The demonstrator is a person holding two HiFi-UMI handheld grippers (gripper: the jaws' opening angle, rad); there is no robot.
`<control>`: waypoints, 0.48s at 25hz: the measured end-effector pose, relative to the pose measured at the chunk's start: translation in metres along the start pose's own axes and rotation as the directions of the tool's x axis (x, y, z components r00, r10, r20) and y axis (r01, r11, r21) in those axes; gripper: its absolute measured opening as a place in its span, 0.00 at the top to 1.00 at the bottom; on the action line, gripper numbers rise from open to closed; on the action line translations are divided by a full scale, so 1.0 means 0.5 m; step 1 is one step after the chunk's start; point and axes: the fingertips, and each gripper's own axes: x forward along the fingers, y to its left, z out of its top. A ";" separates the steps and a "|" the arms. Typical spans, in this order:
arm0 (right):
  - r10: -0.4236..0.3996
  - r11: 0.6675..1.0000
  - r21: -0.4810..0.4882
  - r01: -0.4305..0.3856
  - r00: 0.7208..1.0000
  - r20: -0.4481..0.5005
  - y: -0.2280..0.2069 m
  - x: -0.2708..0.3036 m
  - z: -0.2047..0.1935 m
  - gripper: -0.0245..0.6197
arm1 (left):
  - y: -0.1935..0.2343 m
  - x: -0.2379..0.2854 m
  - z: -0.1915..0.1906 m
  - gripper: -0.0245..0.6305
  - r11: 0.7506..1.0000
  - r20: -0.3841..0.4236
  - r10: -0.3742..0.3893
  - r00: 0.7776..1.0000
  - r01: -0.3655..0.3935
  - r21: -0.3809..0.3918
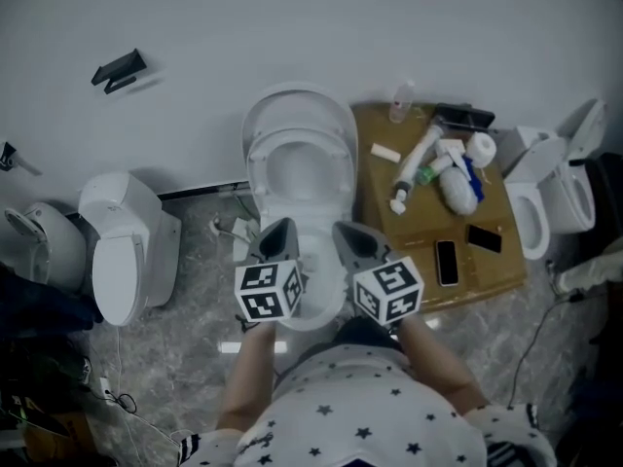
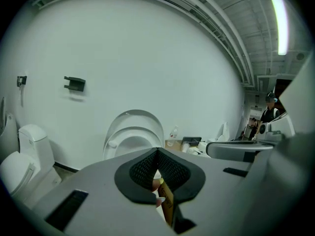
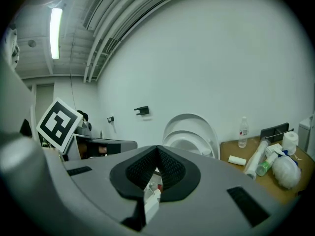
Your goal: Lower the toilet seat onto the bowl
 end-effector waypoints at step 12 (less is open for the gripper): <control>0.031 1.000 0.006 -0.031 0.999 -0.038 -0.120 0.098 0.015 0.95 | 0.035 0.129 0.032 0.96 0.998 -0.012 0.062 0.998 -0.062 -0.024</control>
